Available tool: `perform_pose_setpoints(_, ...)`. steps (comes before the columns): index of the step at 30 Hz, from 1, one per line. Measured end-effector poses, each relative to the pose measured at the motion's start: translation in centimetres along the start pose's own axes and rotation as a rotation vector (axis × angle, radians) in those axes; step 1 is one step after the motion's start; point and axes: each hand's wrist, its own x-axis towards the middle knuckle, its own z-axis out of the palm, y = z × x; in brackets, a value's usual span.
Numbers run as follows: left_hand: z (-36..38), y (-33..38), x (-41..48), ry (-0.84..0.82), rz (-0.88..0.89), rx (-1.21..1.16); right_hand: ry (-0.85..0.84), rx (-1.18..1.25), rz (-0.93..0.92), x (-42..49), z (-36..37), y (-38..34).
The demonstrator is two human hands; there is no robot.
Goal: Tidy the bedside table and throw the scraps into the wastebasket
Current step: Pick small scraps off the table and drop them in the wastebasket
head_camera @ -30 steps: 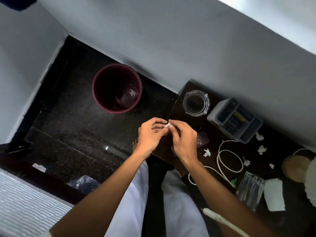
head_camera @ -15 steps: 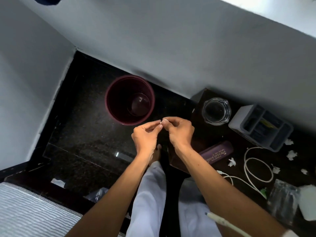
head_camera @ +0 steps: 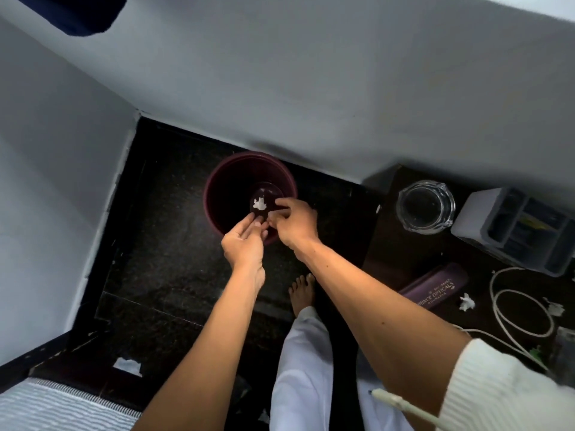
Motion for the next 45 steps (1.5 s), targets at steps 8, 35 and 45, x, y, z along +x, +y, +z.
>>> perform_pose_setpoints(8, -0.2, -1.5, -2.0, -0.117, -0.026, 0.047, 0.085, 0.079, -0.02, -2.3, -1.9, 3.2)
perform_pose_setpoints(35, 9.8, -14.1, -22.5, -0.639, 0.074, 0.477, 0.591, -0.473, -0.198, -16.1, -26.9, 17.3)
perform_pose_setpoints(45, 10.3, -14.4, -22.7, -0.6, 0.101, 0.471, 0.297, -0.909, -0.023, -12.5, -27.9, 16.3)
